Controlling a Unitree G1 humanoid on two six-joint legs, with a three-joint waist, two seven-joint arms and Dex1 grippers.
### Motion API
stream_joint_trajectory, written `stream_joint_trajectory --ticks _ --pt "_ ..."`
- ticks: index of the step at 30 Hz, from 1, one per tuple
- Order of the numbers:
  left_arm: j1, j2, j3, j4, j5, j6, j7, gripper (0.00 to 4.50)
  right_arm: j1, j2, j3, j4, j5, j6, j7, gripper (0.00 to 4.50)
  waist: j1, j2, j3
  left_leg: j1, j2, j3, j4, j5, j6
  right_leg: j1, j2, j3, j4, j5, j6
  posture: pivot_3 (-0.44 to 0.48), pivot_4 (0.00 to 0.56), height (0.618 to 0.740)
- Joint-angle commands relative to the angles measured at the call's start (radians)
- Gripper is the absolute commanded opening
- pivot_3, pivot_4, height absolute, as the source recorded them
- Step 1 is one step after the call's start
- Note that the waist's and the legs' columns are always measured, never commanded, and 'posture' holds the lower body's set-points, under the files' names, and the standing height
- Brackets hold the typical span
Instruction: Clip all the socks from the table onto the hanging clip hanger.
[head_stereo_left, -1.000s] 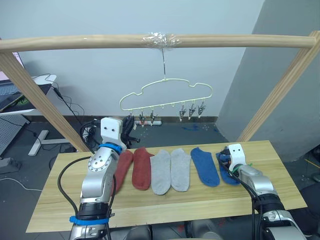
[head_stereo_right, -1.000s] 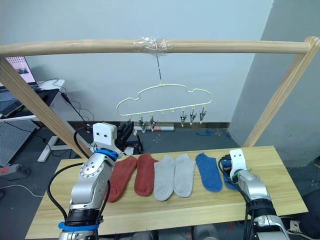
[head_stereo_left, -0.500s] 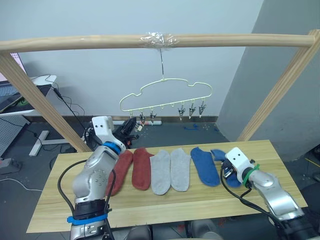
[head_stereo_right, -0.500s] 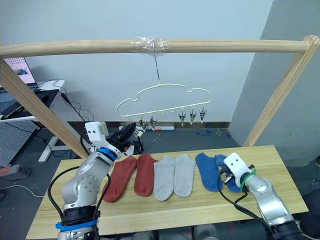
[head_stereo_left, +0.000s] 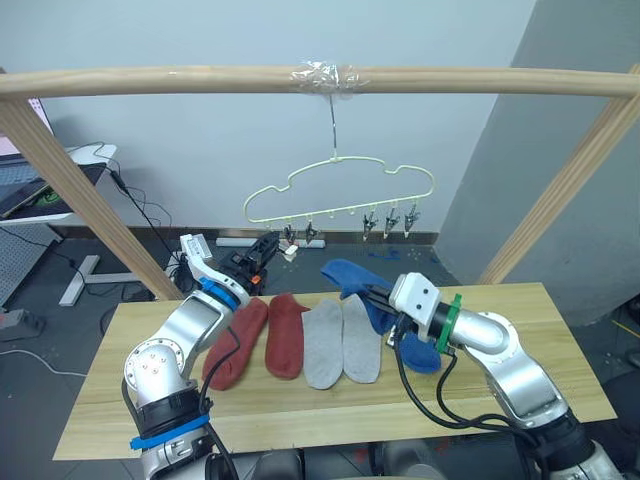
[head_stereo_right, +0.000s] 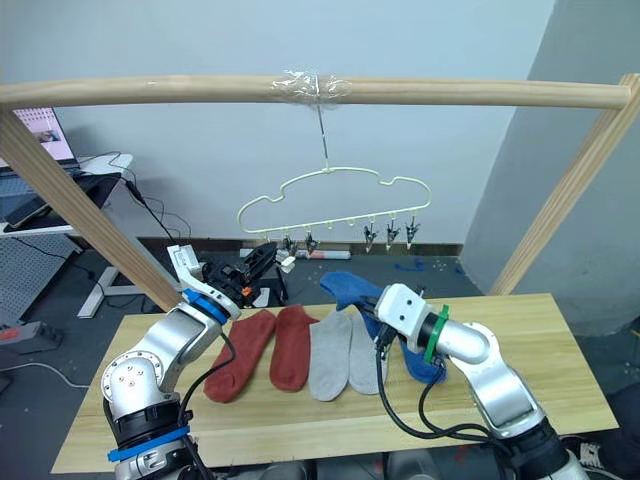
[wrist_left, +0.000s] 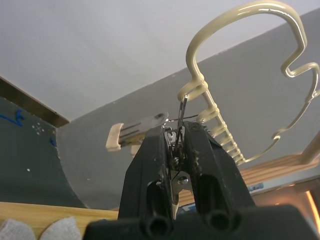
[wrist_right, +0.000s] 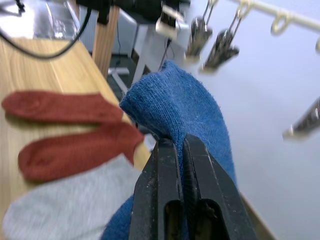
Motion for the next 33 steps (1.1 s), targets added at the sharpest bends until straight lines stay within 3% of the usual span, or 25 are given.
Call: stream_joint_trajectory --ticks 1,11,33 --pt "0.02 0.008 -0.016 -0.025 -0.016 -0.024 0.029 0.15 -0.034 0.002 0.037 0.017 -0.025 -0.086 0.028 0.03 0.003 0.0 0.0 0.0 0.0 0.0 0.0 0.0 0.0 0.0 0.0 0.0 0.0 0.0 0.0 -0.06 0.113 0.74" --pt "0.042 0.02 -0.065 -0.028 -0.019 -0.056 0.022 0.15 -0.085 0.069 0.054 0.064 -0.028 -0.121 0.022 0.03 0.006 0.0 0.0 0.0 0.0 0.0 0.0 0.0 0.0 0.0 0.0 0.0 0.0 0.0 0.0 -0.057 0.115 0.74" --pt "0.038 0.043 -0.099 -0.02 -0.05 -0.075 -0.005 0.15 -0.151 0.103 0.059 0.131 -0.063 -0.144 0.002 0.03 0.006 0.0 0.0 0.0 0.0 0.0 0.0 0.0 -0.001 0.0 0.0 0.0 -0.001 0.0 0.0 -0.058 0.105 0.74"
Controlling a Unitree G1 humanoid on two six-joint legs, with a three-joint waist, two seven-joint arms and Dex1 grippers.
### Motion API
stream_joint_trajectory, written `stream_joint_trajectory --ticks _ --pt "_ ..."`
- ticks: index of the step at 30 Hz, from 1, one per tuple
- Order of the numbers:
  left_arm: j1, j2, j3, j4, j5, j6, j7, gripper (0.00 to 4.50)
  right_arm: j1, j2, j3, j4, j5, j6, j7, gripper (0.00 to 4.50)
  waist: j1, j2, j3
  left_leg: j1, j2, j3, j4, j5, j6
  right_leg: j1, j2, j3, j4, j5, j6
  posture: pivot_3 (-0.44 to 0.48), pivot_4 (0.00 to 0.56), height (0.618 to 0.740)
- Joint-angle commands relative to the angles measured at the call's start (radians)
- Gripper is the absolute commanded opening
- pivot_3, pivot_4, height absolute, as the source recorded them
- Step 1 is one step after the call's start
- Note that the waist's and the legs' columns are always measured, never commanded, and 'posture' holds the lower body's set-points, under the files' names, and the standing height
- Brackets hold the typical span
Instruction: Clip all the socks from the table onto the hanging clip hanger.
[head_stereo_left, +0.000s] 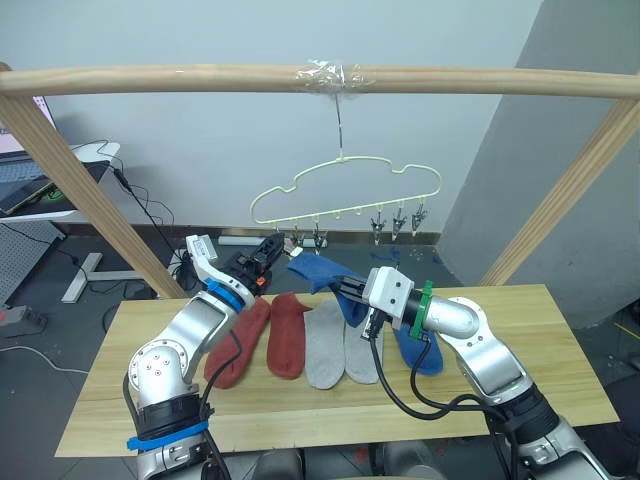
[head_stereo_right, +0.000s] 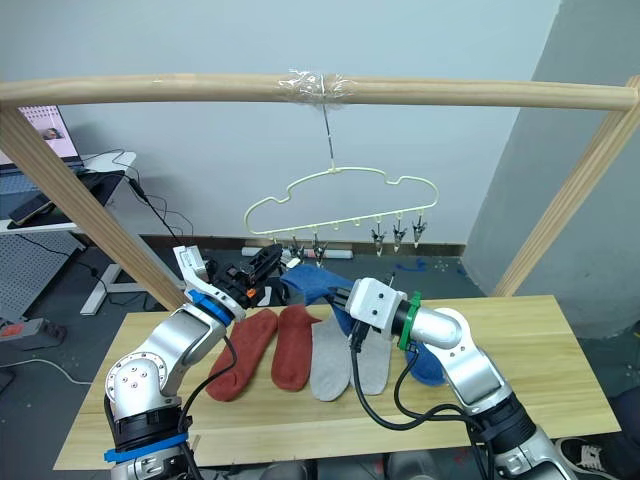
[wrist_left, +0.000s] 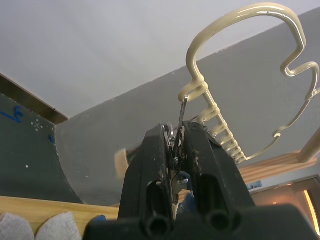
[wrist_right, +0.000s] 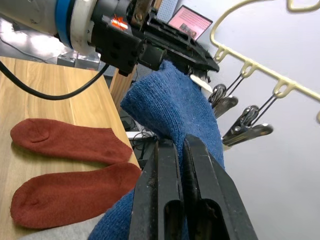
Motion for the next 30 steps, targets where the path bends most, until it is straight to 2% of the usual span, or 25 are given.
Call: stream_joint_trajectory --ticks 1,8,17,22,27,28,30 --pt "0.004 0.003 -0.003 -0.01 -0.026 -0.005 0.003 0.15 -0.04 0.019 -0.008 0.002 -0.009 -0.03 -0.014 0.03 0.0 0.0 0.0 0.0 0.0 0.0 0.0 0.0 0.0 0.0 0.0 0.0 0.0 0.0 0.0 -0.059 0.106 0.74" --pt "0.015 0.025 -0.035 -0.037 0.016 -0.01 -0.034 0.15 -0.062 0.041 -0.007 0.035 -0.021 -0.047 -0.019 0.03 0.0 0.0 0.0 -0.001 0.0 0.0 0.0 0.0 0.0 0.0 0.0 0.0 -0.001 0.0 0.0 -0.056 0.104 0.74" --pt "0.034 0.073 -0.004 -0.053 -0.016 -0.014 -0.06 2.99 -0.046 0.047 0.007 0.061 -0.024 -0.054 -0.008 0.0 0.003 0.0 0.0 -0.001 0.0 0.0 0.0 0.0 0.0 0.0 0.0 0.0 -0.001 0.0 0.0 -0.045 0.091 0.74" --pt "0.067 0.169 0.022 -0.061 0.004 0.0 -0.074 4.45 -0.06 0.134 -0.006 0.114 0.058 0.056 -0.002 0.0 0.003 0.0 0.0 -0.001 0.0 -0.001 -0.001 0.0 0.0 -0.001 0.0 -0.001 0.0 0.0 0.0 -0.03 0.088 0.74" --pt "0.079 0.25 -0.006 -0.106 0.035 0.026 -0.126 4.45 -0.081 0.231 -0.028 0.111 0.225 0.262 0.06 0.0 0.016 0.0 0.0 -0.001 0.0 -0.001 -0.001 0.0 0.0 -0.001 -0.001 -0.001 -0.001 0.0 -0.001 -0.019 0.081 0.74" --pt "0.079 0.262 -0.015 -0.117 0.052 0.028 -0.14 4.48 -0.09 0.244 -0.031 0.111 0.245 0.292 0.063 0.48 0.019 0.0 0.0 -0.001 -0.001 -0.001 -0.001 0.0 0.0 -0.001 -0.001 -0.001 -0.001 0.0 -0.001 -0.015 0.079 0.74" --pt "0.08 0.282 -0.046 -0.144 0.109 0.021 -0.174 4.48 -0.11 0.267 -0.041 0.124 0.269 0.34 0.053 0.98 0.026 0.0 0.0 -0.001 -0.001 -0.001 -0.001 0.0 -0.001 -0.001 -0.001 -0.001 -0.001 0.0 -0.001 -0.009 0.076 0.74"
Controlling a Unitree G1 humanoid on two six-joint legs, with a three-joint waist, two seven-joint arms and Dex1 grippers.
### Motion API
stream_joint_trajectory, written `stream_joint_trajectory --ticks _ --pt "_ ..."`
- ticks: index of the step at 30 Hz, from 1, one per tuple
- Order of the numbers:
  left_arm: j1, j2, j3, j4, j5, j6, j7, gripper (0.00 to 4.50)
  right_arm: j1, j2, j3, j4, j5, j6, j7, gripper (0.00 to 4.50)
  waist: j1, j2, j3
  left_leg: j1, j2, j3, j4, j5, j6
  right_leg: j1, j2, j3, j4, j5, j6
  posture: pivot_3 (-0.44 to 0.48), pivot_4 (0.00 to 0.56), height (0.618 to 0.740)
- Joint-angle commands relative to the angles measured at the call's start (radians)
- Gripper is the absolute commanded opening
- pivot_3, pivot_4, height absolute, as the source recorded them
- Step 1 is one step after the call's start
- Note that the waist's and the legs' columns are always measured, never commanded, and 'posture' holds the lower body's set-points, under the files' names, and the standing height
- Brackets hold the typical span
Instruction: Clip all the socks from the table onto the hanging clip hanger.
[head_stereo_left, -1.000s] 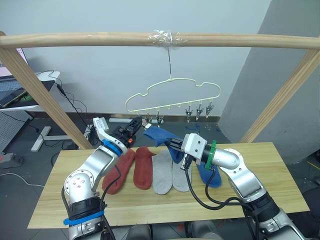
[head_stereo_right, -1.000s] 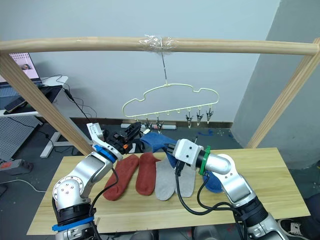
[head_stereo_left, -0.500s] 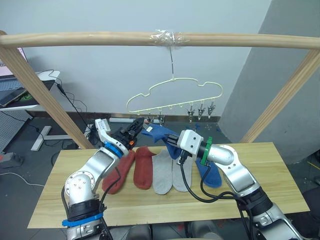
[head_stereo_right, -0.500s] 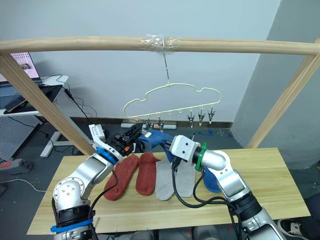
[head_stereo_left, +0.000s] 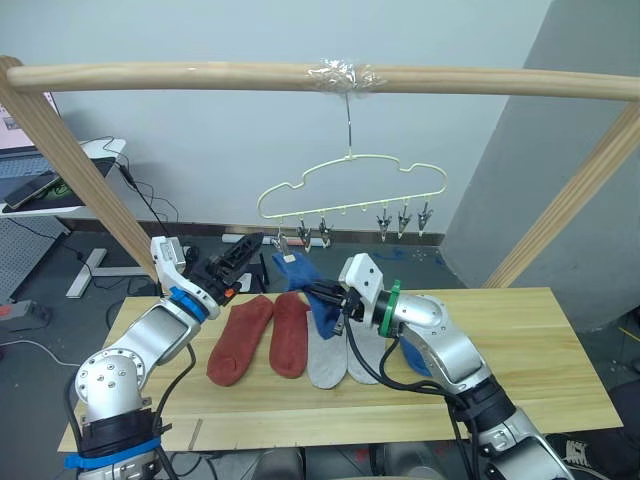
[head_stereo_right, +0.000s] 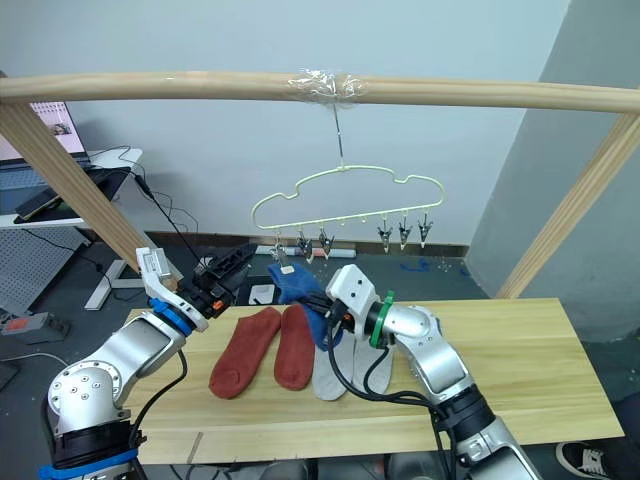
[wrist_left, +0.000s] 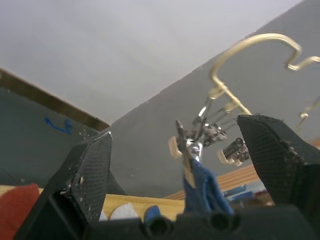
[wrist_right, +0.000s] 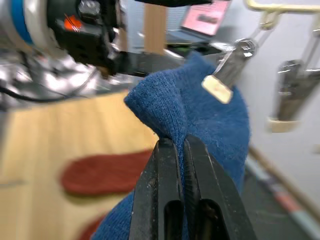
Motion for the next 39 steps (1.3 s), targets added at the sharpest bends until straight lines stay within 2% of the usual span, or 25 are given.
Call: stream_joint_trajectory --ticks 1,3,7,10,14,18,21,25,31,39 --pt "-0.004 0.033 -0.051 -0.079 0.093 -0.012 -0.075 4.48 -0.047 0.035 -0.038 -0.013 0.067 0.077 -0.003 1.32 0.006 0.0 0.0 0.0 0.0 0.0 0.0 0.0 0.0 0.0 0.0 0.0 0.0 0.0 0.0 -0.007 0.073 0.74" --pt "0.002 0.049 -0.085 -0.108 0.185 -0.047 -0.117 4.48 -0.055 0.033 -0.046 0.003 0.063 0.085 -0.011 1.99 0.009 0.0 0.0 0.0 0.0 0.0 0.0 0.0 0.0 0.0 0.0 0.0 0.0 0.0 0.0 -0.009 0.072 0.74" --pt "0.02 0.05 -0.121 -0.159 0.282 -0.085 -0.164 4.48 -0.03 -0.031 -0.028 0.008 0.002 0.042 -0.011 3.41 0.015 0.0 0.0 -0.001 0.0 0.001 0.0 0.0 -0.001 -0.001 0.0 0.0 -0.001 0.0 0.0 -0.011 0.067 0.74" --pt "0.073 0.066 -0.183 -0.212 0.417 -0.133 -0.211 4.48 0.023 -0.079 -0.051 -0.046 0.008 0.06 -0.02 4.48 0.016 0.0 0.0 -0.002 0.0 0.001 0.0 -0.001 -0.001 -0.002 0.0 0.0 -0.001 0.0 0.0 -0.014 0.066 0.74" --pt "0.116 0.055 -0.261 -0.257 0.572 -0.215 -0.249 4.48 0.104 -0.159 -0.103 -0.157 0.026 0.095 -0.037 4.48 0.019 0.0 -0.001 -0.009 0.0 0.001 0.0 -0.001 -0.002 -0.01 0.0 0.001 0.0 0.002 -0.005 -0.025 0.067 0.74" --pt "0.098 0.017 -0.319 -0.237 0.704 -0.31 -0.271 4.48 0.158 -0.217 -0.162 -0.268 0.054 0.143 -0.048 4.48 0.023 0.0 -0.001 -0.014 0.0 0.001 0.001 0.0 -0.002 -0.015 0.0 0.0 0.002 0.003 -0.005 -0.037 0.068 0.74" --pt "0.066 -0.02 -0.365 -0.212 0.778 -0.364 -0.29 3.93 0.171 -0.244 -0.216 -0.334 0.081 0.185 -0.071 4.5 0.024 0.0 -0.001 -0.014 0.0 0.001 0.002 0.0 -0.002 -0.014 0.0 0.0 0.002 0.003 -0.005 -0.05 0.073 0.74" --pt "0.021 -0.062 -0.429 -0.187 0.897 -0.424 -0.29 2.69 0.177 -0.262 -0.263 -0.4 0.112 0.235 -0.103 4.5 0.021 0.0 -0.001 -0.014 0.0 0.001 0.003 0.0 -0.002 -0.013 0.0 0.0 0.002 0.003 -0.003 -0.069 0.076 0.74" --pt "-0.026 -0.12 -0.462 -0.133 1.03 -0.523 -0.273 2.69 0.175 -0.259 -0.257 -0.413 0.098 0.228 -0.133 4.5 0.009 0.0 -0.001 -0.014 0.0 0.001 0.003 0.0 -0.002 -0.014 0.0 0.0 0.003 0.003 -0.004 -0.089 0.081 0.74" --pt "-0.083 -0.177 -0.456 -0.008 1.132 -0.601 -0.269 2.69 0.152 -0.244 -0.274 -0.438 0.124 0.216 -0.152 4.5 0.003 0.0 -0.001 -0.014 0.0 0.001 0.004 0.0 -0.002 -0.013 0.0 0.0 0.004 0.003 -0.004 -0.1 0.085 0.74"
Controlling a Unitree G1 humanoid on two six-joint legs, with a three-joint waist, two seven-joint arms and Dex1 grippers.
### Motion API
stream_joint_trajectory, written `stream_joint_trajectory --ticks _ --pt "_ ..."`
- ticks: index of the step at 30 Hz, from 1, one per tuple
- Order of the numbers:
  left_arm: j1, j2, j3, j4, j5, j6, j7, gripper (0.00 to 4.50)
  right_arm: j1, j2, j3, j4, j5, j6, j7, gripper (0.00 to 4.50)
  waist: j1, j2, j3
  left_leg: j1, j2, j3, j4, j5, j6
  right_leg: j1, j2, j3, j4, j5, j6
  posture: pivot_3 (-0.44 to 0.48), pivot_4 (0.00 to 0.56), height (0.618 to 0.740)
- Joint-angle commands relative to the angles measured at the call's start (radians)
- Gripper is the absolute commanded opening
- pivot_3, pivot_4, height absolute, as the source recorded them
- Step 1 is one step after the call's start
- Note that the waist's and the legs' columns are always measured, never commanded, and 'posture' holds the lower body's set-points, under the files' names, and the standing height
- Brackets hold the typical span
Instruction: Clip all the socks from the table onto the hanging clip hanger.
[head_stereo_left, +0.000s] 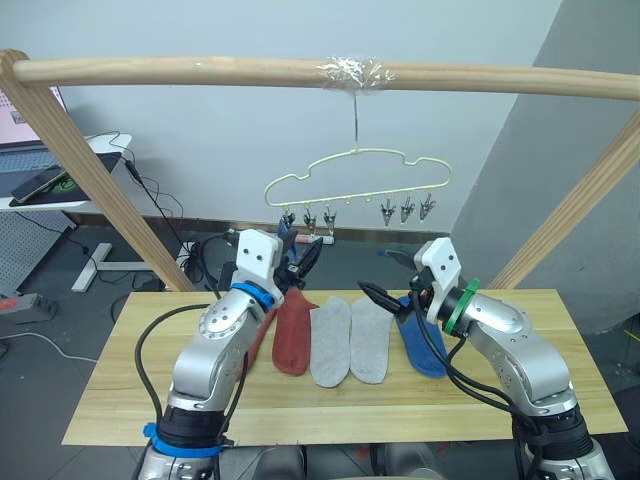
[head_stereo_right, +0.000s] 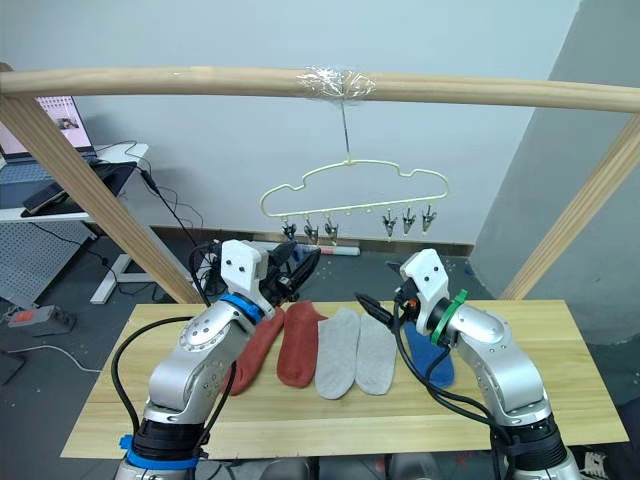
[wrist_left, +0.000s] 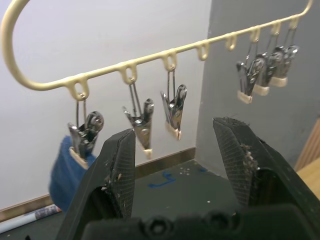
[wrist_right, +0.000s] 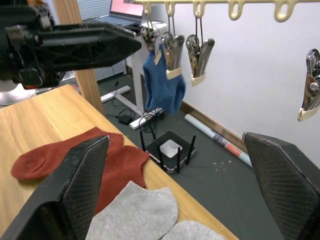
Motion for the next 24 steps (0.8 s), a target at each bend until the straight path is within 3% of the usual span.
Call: stream_joint_trajectory --ticks 1,11,24 --pt "-0.047 -0.016 -0.002 0.043 0.052 -0.054 0.003 2.69 -0.022 0.003 -0.024 -0.054 0.028 -0.035 0.0 4.5 0.0 0.0 0.0 0.0 0.0 0.0 0.001 0.0 0.0 0.0 0.0 0.0 0.0 0.0 0.0 -0.1 0.085 0.74" --pt "-0.111 -0.081 0.022 0.15 0.094 -0.085 0.011 2.69 -0.041 0.012 -0.017 -0.055 0.037 -0.041 -0.018 4.5 -0.004 0.0 0.0 0.0 0.0 0.0 0.002 0.0 0.0 0.0 0.0 0.0 0.001 0.0 0.0 -0.119 0.09 0.74" --pt "-0.146 -0.1 0.039 0.189 0.101 -0.087 0.008 2.69 -0.04 0.008 -0.021 -0.066 0.036 -0.035 -0.034 4.5 -0.018 0.0 0.0 -0.001 0.0 -0.001 0.011 0.0 0.0 0.002 0.001 0.0 0.003 0.002 0.003 -0.145 0.101 0.74"
